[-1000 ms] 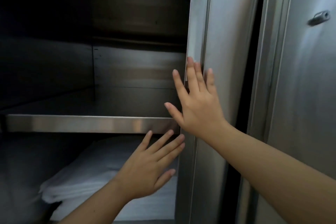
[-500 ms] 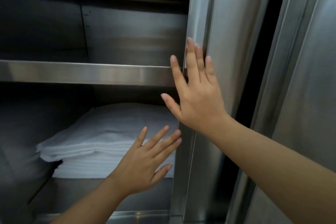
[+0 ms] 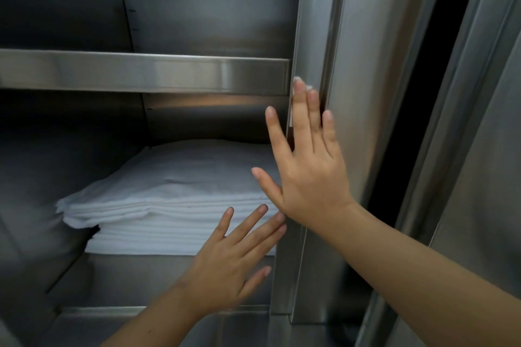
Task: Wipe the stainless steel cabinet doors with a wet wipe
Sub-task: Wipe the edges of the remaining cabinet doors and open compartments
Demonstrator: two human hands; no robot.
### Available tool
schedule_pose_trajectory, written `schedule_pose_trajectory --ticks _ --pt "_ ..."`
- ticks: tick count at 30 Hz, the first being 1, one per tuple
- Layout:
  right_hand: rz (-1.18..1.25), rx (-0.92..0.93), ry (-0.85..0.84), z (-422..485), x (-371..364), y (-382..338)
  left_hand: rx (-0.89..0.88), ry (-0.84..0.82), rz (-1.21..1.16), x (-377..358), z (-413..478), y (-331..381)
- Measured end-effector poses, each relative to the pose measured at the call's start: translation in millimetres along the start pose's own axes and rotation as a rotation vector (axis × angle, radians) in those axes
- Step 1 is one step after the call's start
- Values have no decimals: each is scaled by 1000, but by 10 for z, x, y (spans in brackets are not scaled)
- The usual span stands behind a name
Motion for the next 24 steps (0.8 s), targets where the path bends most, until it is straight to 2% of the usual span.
schedule_pose_trajectory --ticks 9,24 --pt "22 46 -40 -392 -80 -202 33 8 -46 -113 -89 63" --pt "36 29 -47 -758 -173 -388 26 -85 -65 -598 -468 284"
Point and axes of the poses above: each hand's wrist, its own z-axis towards the middle knuckle, its own x-axis out of the back of the hand, y = z × x, the point moved 10 cm from there along z, towards the middle knuckle, and after that the axes turned 11 degrees about -z, right-handed, at the moved point
